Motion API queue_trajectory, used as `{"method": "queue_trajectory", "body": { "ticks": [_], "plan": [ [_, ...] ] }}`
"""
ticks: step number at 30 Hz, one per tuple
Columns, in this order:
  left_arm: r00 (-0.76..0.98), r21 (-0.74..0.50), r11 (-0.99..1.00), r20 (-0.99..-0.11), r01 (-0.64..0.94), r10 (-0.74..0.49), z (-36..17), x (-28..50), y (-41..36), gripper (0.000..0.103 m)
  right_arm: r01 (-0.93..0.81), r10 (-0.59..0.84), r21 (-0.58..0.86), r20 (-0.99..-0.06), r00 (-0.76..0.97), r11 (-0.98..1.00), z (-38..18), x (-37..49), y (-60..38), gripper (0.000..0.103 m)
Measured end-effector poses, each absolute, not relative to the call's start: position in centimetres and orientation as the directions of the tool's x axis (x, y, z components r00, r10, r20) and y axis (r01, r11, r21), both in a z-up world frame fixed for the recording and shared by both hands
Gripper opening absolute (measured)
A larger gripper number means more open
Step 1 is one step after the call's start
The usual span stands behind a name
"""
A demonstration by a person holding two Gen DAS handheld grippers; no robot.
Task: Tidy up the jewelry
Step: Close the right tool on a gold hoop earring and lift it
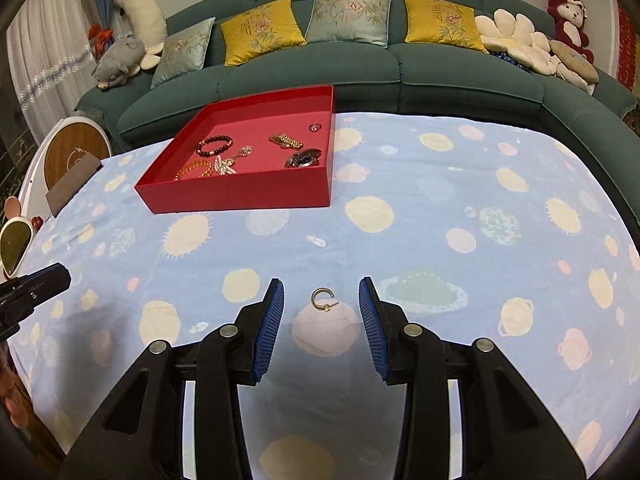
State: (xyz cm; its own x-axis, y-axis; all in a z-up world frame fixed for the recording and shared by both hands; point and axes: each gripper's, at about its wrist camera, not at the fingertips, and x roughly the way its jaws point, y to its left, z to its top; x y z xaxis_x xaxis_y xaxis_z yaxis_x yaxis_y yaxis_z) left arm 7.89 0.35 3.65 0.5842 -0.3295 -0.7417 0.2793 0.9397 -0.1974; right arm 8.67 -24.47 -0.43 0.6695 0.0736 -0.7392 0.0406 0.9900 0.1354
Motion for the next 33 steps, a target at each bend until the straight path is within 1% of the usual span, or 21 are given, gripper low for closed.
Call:
{"method": "queue_trajectory", "body": {
  "ticks": [6, 17, 19, 22, 23, 33],
  "plan": [
    [0.561, -0.178, 0.94, -0.765, 0.29, -0.318, 2.4, 8.0, -0.3, 0.026, 0.047, 0.051, 0.102, -0.781, 0.622, 0.994, -2.8, 10.5, -24.2, 0.038],
    [0.534, -0.175, 0.932, -0.779, 0.317, -0.328, 1.7, 7.3, -1.1, 0.026, 0.029, 0.022, 0.049, -0.8, 0.599, 0.998, -4.5, 11.5, -23.4, 0.037],
    [0.529, -0.177, 0.93, -0.781, 0.323, -0.333, 1.6, 7.3, -1.3, 0.026, 0.022, 0.021, 0.043, -0.799, 0.6, 0.999, -4.5, 11.6, -23.3, 0.034],
    [0.519, -0.179, 0.925, -0.784, 0.334, -0.339, 1.5, 7.2, -1.7, 0.026, 0.012, 0.023, 0.038, -0.798, 0.602, 0.999, -4.4, 11.5, -23.1, 0.026],
    [0.518, -0.178, 0.924, -0.785, 0.337, -0.34, 1.4, 7.1, -1.8, 0.026, 0.007, 0.029, 0.041, -0.798, 0.602, 0.999, -4.4, 11.5, -23.1, 0.02],
    [0.483, -0.185, 0.907, -0.796, 0.378, -0.364, 0.5, 6.8, -3.2, 0.026, 0.019, 0.029, 0.05, -0.799, 0.601, 0.999, -3.9, 10.9, -23.6, 0.018]
  ]
}}
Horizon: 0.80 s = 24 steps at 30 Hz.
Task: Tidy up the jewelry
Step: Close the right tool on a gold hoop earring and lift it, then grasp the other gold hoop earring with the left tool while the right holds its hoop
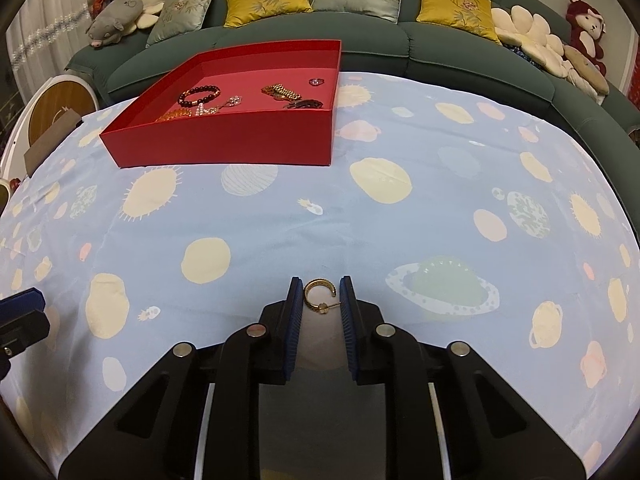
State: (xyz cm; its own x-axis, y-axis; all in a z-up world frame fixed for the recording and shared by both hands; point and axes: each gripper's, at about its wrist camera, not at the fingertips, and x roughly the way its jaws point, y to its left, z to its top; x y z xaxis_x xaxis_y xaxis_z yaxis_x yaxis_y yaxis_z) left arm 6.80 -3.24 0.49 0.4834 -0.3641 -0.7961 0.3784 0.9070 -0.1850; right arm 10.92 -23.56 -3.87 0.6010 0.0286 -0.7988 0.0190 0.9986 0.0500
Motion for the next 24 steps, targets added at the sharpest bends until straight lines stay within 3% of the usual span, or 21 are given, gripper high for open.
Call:
{"method": "queue_trajectory", "body": {
  "ticks": [11, 20, 24],
  "plan": [
    [0.38, -0.276, 0.844, -0.798, 0.459, -0.468, -1.6, 6.7, -8.4, 0.026, 0.062, 0.062, 0.133, -0.764, 0.643, 0.989, -0.6, 7.8, -26.6, 0.018],
    [0.411, -0.192, 0.84, -0.803, 0.508, -0.432, -3.4, 6.5, -11.0, 0.026, 0.077, 0.063, 0.147, -0.763, 0.643, 0.986, -0.7, 7.0, -28.1, 0.018],
    [0.432, -0.158, 0.836, -0.797, 0.525, -0.422, -3.5, 6.3, -11.6, 0.017, 0.085, 0.064, 0.154, -0.763, 0.643, 0.984, -0.6, 6.8, -28.6, 0.018]
  ]
}}
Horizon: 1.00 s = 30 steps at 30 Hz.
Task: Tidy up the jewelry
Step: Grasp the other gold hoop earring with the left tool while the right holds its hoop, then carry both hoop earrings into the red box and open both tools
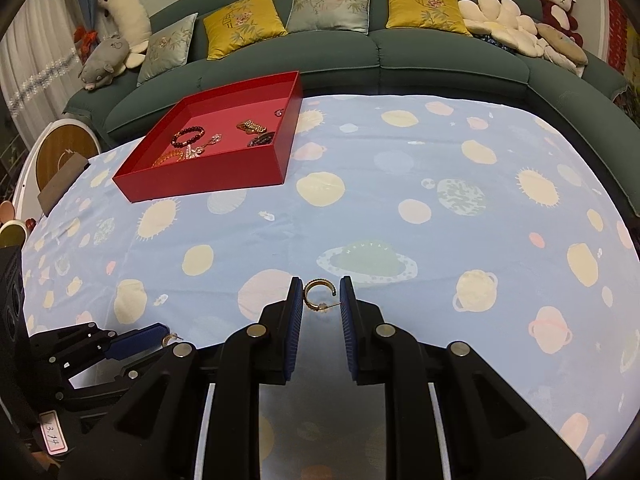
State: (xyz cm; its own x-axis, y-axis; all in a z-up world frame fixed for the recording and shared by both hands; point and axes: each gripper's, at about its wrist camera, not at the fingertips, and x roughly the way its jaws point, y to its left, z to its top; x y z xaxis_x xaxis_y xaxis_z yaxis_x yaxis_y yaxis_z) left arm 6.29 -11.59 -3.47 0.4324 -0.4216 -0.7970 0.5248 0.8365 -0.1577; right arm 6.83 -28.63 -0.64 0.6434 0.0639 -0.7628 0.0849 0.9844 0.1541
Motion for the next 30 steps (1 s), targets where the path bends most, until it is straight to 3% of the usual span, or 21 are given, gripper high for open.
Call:
{"method": "queue_trajectory", "body": {
  "ticks": [14, 30],
  "plan": [
    [0.443, -0.172, 0.829, -0.778, 0.533, -0.446, -2.2, 6.1, -11.0, 0.014, 0.086, 0.075, 0.178, -0.735, 0.674, 0.98, 0.6, 6.8, -28.9, 0.018],
    [0.69, -0.133, 0.889, -0.583, 0.439, -0.428, 12.3, 12.8, -4.0, 0.014, -0.022, 0.147, 0.229, -0.546, 0.825, 0.973, 11.3, 12.1, -25.2, 0.018]
  ]
}}
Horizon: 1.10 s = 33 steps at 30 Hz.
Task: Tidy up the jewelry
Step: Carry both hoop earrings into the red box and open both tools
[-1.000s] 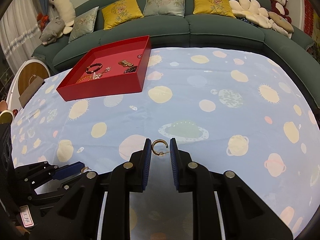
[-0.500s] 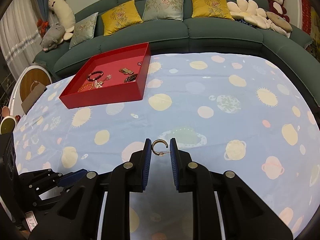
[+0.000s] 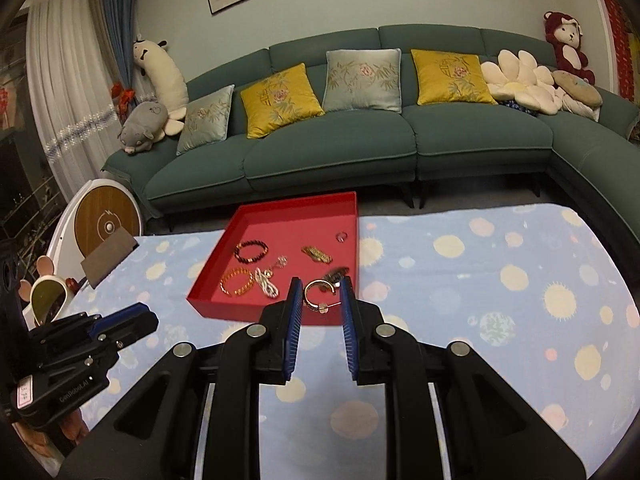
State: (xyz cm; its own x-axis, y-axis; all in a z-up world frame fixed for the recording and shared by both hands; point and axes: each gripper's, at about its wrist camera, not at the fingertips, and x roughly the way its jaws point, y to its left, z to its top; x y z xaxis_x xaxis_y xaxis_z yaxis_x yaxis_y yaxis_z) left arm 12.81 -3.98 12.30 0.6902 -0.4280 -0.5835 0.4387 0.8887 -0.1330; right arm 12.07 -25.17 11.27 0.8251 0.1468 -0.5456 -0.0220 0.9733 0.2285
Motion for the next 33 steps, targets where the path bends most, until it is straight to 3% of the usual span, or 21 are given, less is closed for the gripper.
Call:
{"method": "queue_trajectory", "body": {
  "ticks": [7, 19, 29, 33],
  "plan": [
    [0.719, -0.107, 0.9, -0.566, 0.422, -0.404, 13.7, 20.3, -4.0, 0.014, -0.041, 0.177, 0.249, -0.552, 0.815, 0.968, 11.7, 19.4, -23.7, 0.018],
    [0.681, -0.087, 0.912, -0.637, 0.402, -0.361, 8.2, 30.4, -7.3, 0.014, -0.027, 0.217, 0.292, -0.644, 0.734, 0.956, 6.6, 30.8, -22.7, 0.018],
    [0.653, -0.073, 0.926, -0.689, 0.371, -0.316, 4.5, 34.2, -8.0, 0.015, 0.006, 0.204, 0.286, -0.697, 0.687, 0.958, 2.8, 34.8, -23.3, 0.018],
    [0.643, -0.101, 0.934, -0.699, 0.342, -0.311, 3.9, 34.9, -7.7, 0.022, -0.002, 0.199, 0.273, -0.696, 0.69, 0.962, 2.4, 35.0, -23.2, 0.021]
  ]
}}
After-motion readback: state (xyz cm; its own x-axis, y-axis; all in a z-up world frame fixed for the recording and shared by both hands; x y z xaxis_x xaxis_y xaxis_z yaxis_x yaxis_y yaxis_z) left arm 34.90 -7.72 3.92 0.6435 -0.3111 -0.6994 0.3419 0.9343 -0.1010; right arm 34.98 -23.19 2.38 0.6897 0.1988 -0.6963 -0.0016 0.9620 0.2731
